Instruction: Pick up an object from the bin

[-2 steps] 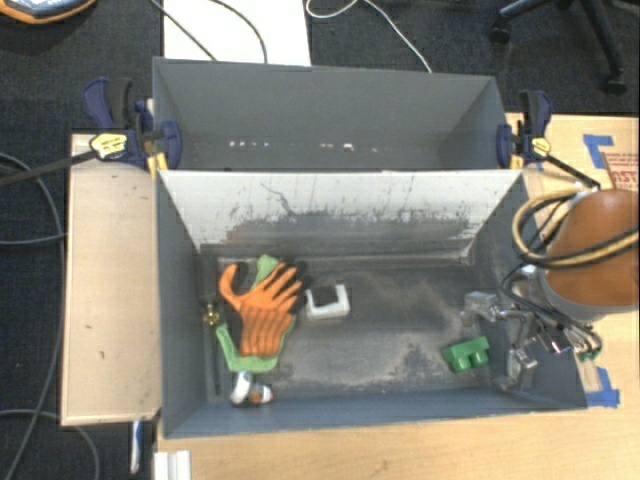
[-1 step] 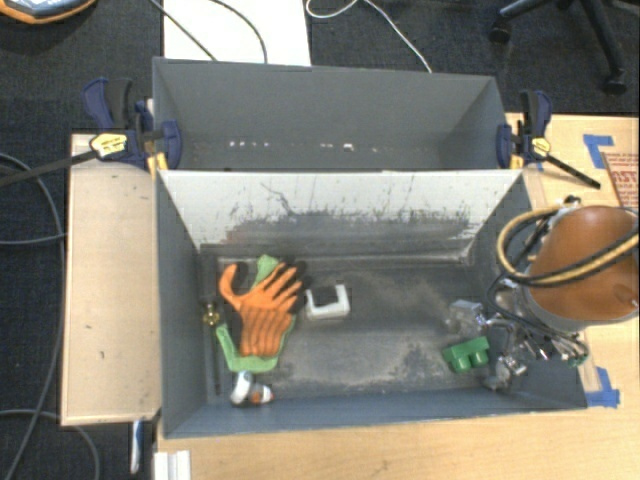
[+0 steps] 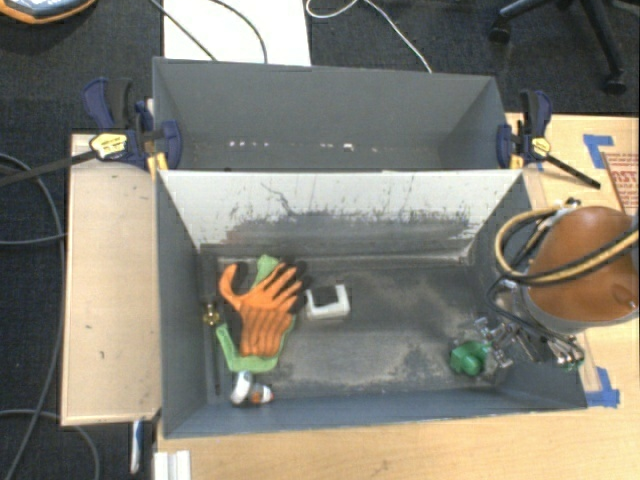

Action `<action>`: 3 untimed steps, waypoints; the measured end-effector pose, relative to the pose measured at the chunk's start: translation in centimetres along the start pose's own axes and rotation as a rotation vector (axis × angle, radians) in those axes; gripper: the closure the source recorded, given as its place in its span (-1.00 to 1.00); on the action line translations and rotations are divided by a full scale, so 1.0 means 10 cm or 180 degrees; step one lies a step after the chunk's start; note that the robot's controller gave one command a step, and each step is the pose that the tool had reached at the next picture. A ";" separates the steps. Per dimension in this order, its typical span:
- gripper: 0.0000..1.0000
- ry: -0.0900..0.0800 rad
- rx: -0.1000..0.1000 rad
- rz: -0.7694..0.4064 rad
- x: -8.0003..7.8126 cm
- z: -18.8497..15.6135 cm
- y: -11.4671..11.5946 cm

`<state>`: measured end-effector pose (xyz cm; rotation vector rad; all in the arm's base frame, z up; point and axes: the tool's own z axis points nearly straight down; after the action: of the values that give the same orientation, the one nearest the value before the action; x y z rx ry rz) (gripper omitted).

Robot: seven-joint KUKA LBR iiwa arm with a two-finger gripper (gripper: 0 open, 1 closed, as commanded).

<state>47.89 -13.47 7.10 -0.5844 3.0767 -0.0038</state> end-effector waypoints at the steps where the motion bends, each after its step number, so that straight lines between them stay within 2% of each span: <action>1: 1.00 0.0004 -0.0003 0.0033 0.00 0.00 0.01; 3: 1.00 0.0014 -0.0012 0.0048 0.01 -0.17 0.02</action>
Offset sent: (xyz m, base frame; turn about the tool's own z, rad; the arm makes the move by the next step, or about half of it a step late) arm -0.0001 0.0000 0.0472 0.0000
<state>47.75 -13.35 8.81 -0.5623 3.0860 0.0005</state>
